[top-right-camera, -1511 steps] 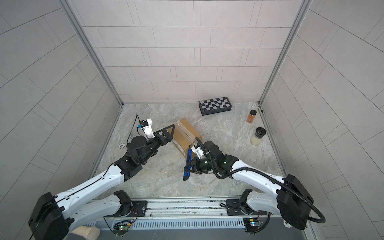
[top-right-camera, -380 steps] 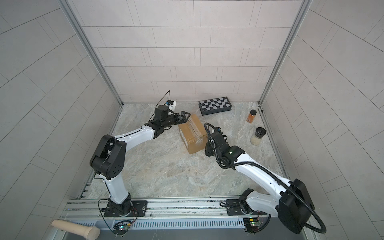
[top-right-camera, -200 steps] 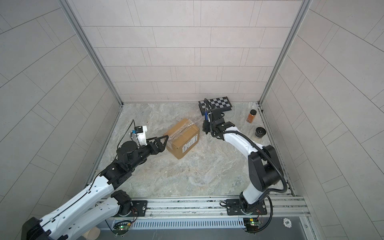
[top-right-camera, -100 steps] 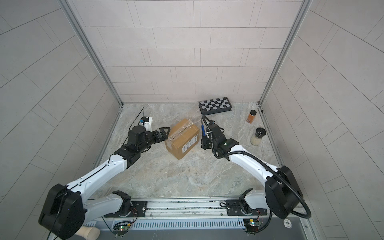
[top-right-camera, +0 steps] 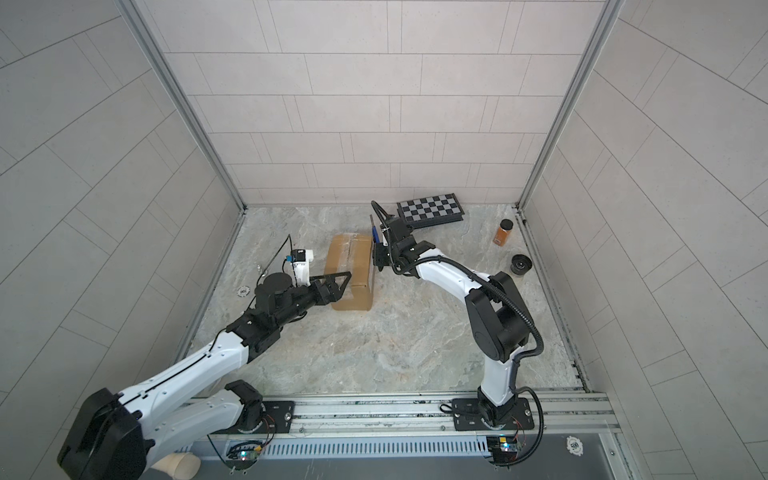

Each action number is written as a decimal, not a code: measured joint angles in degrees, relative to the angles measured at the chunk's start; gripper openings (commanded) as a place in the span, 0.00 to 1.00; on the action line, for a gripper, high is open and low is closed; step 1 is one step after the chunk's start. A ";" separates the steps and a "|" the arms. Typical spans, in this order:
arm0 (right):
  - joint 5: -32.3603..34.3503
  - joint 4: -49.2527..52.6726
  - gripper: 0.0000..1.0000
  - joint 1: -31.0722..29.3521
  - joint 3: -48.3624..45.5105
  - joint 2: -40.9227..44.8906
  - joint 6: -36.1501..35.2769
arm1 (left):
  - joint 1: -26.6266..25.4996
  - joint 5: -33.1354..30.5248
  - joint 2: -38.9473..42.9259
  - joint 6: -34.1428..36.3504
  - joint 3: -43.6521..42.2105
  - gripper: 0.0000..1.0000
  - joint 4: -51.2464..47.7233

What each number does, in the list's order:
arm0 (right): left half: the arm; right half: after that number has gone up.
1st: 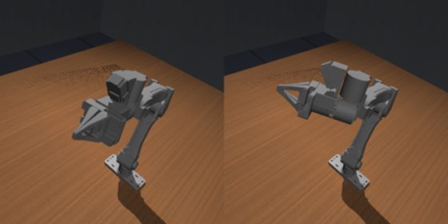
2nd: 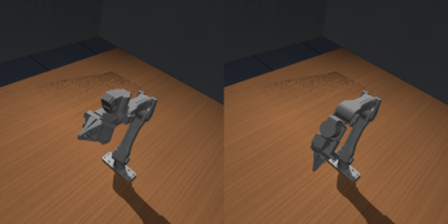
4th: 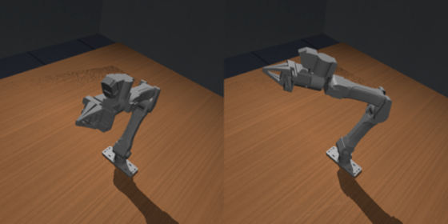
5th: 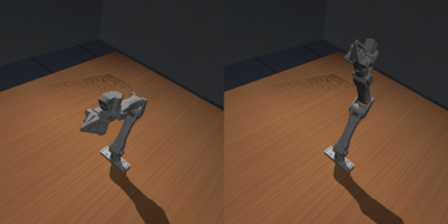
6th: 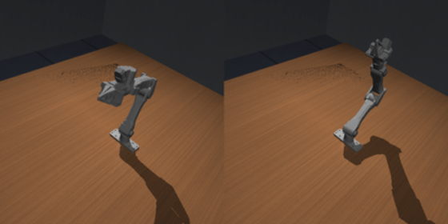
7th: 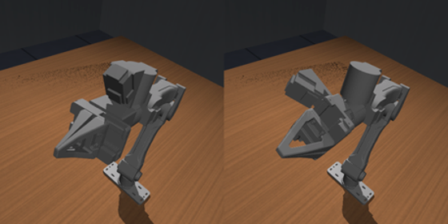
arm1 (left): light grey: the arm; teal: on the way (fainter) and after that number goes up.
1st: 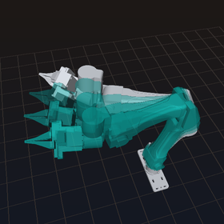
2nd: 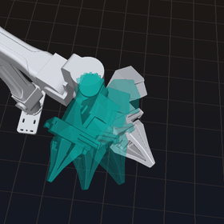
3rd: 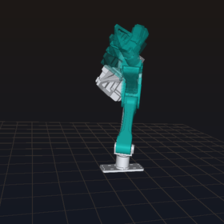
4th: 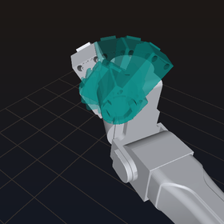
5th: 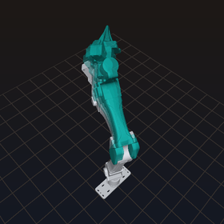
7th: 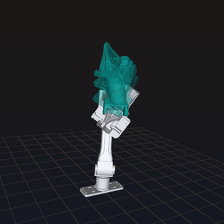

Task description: Unpack the express box

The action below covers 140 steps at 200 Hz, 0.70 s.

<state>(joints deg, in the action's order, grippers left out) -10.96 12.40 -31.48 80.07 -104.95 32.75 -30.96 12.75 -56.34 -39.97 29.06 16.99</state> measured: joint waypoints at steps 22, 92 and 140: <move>0.00 0.94 0.00 0.04 0.00 0.70 -1.01 | -0.07 -2.99 4.22 -0.09 -0.68 1.00 -3.63; -0.50 3.13 0.00 1.05 -16.57 23.96 -4.20 | 6.36 -4.42 7.04 3.13 2.40 1.00 -9.38; -8.07 2.27 0.00 -0.31 -21.73 36.63 -4.20 | 10.78 7.17 0.28 5.29 5.18 0.89 -2.32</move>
<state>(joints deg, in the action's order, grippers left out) -19.03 14.68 -31.79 58.35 -68.31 28.56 -20.18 19.92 -56.05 -34.68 34.24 14.68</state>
